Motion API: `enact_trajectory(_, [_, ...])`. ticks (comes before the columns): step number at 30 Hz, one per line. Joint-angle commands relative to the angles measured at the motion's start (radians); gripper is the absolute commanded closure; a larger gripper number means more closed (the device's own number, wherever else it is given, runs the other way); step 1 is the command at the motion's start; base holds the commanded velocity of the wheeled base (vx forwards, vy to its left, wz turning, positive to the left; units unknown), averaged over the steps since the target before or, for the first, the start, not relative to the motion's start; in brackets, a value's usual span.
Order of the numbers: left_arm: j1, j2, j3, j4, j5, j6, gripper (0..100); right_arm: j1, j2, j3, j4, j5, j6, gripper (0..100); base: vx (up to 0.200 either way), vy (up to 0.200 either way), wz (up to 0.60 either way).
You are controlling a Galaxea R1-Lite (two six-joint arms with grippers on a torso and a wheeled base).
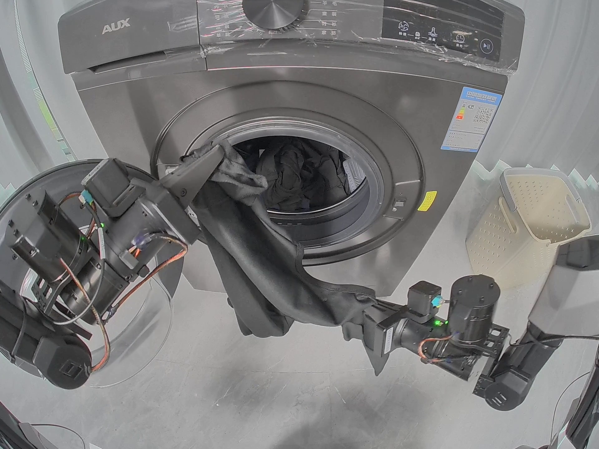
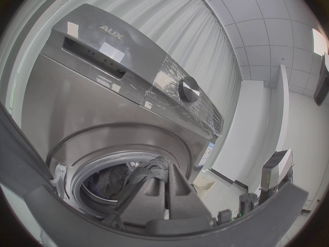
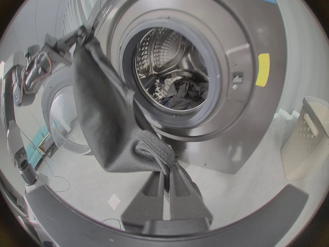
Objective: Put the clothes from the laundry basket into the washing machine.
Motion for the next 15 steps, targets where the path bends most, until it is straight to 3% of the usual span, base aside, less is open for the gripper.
enact_trajectory(1, [-0.009,-0.058,0.097,-0.001,-0.001,0.003,100,-0.029,-0.162,0.070,-0.001,-0.001,0.003,100,0.000,0.000,0.00])
enact_trajectory(11, [-0.043,-0.044,0.317,-0.001,-0.002,0.001,100,-0.079,-0.246,0.027,-0.002,0.004,-0.005,100,0.000,0.000,0.00])
enact_trajectory(12, [-0.047,-0.038,0.334,-0.001,-0.005,0.000,0,-0.075,-0.245,0.015,-0.004,0.004,-0.003,100,0.000,0.000,0.00])
enact_trajectory(15, [-0.066,0.010,0.384,0.001,-0.013,-0.022,0,-0.071,-0.242,-0.021,-0.014,0.004,0.001,100,0.000,0.000,0.00])
